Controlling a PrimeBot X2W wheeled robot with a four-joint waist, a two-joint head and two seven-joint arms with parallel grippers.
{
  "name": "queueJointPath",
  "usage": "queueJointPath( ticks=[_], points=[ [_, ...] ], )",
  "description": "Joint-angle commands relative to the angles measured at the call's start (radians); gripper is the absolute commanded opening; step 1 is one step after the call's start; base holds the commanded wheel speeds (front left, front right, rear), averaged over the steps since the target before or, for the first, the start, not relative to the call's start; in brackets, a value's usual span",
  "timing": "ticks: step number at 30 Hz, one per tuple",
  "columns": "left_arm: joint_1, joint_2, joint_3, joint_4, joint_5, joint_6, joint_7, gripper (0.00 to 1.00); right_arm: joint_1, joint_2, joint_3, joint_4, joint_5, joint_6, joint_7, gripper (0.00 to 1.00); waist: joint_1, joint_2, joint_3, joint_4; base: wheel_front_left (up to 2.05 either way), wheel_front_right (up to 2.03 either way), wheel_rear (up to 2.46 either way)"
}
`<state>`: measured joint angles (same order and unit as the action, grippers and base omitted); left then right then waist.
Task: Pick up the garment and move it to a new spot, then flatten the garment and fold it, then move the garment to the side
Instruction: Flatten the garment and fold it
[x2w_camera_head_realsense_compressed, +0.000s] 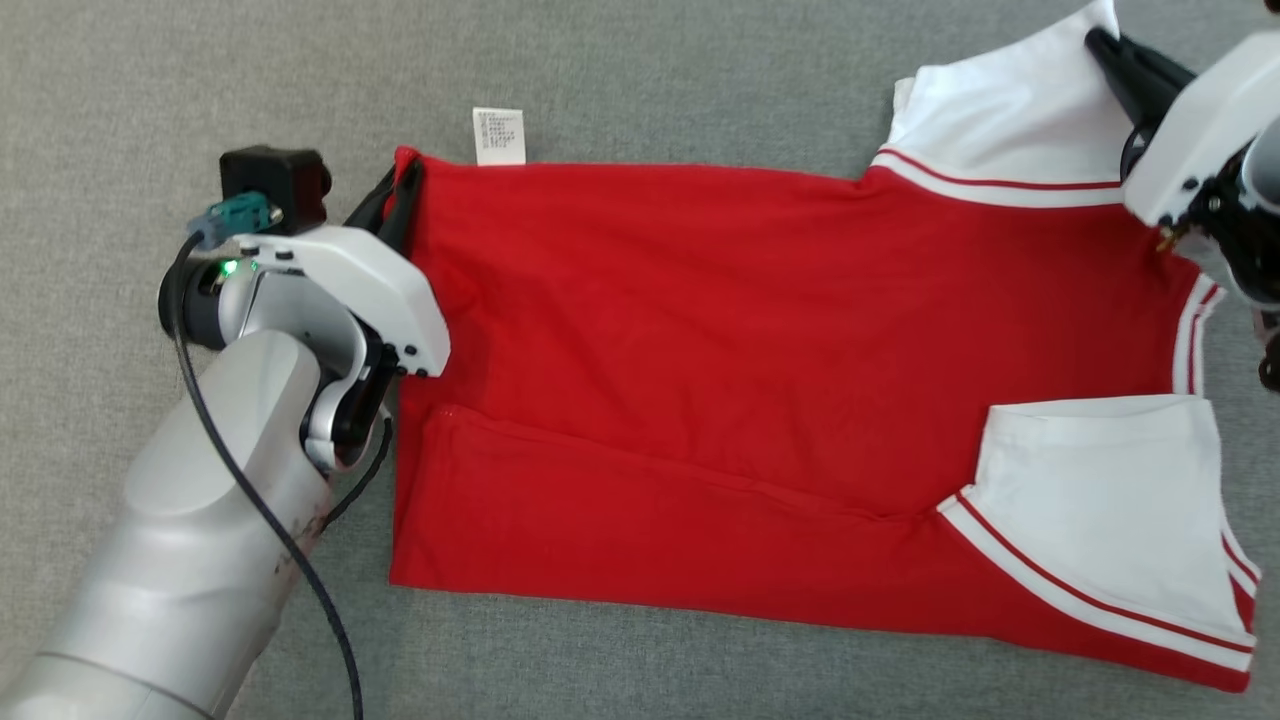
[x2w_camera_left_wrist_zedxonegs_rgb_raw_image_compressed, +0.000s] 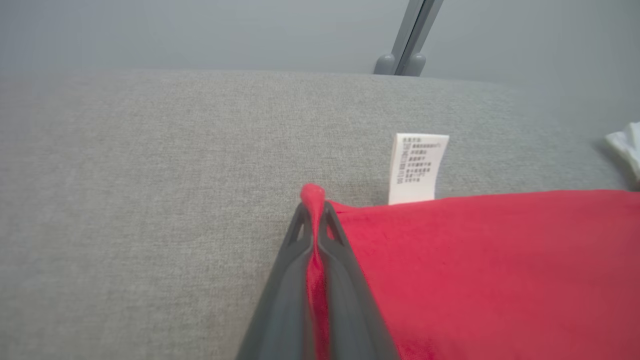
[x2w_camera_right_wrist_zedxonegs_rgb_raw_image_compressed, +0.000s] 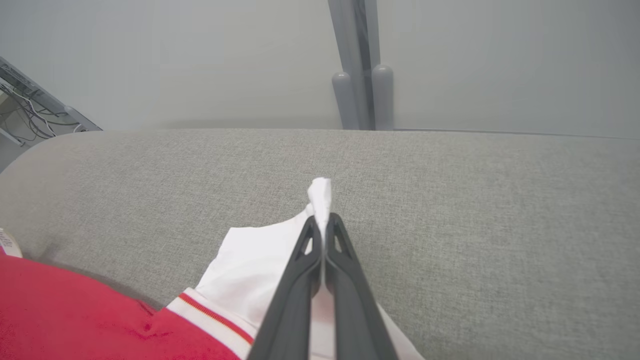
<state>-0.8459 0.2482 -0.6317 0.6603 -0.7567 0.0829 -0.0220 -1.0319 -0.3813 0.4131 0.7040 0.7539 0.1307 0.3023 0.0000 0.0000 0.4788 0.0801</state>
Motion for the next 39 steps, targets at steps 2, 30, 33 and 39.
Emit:
queueJointPath(
  ticks=[2,30,33,39],
  points=[
    [0.031,0.021,0.009,-0.018,-0.015,-0.004,-0.007,0.0,0.057,-0.029,0.02,-0.058,0.052,0.0,-0.022,0.0,0.0,0.0,-0.038,-0.021,0.0,0.0,0.0],
    [0.464,0.155,0.084,-0.426,-0.131,0.034,-0.129,0.0,0.658,-0.155,-0.014,-0.621,0.24,0.0,-0.192,0.0,0.0,0.0,-0.185,-0.085,0.0,0.0,0.0],
    [0.509,0.163,0.092,-0.449,-0.147,0.044,-0.142,0.0,0.71,-0.156,-0.019,-0.652,0.228,0.0,-0.195,0.0,0.0,0.0,-0.191,-0.09,0.0,0.0,0.0],
    [0.579,0.169,0.09,-0.466,-0.161,0.05,-0.153,0.0,0.785,-0.15,-0.03,-0.676,0.206,0.0,-0.19,0.0,0.0,0.0,-0.199,-0.1,0.0,0.0,0.0]
  ],
)
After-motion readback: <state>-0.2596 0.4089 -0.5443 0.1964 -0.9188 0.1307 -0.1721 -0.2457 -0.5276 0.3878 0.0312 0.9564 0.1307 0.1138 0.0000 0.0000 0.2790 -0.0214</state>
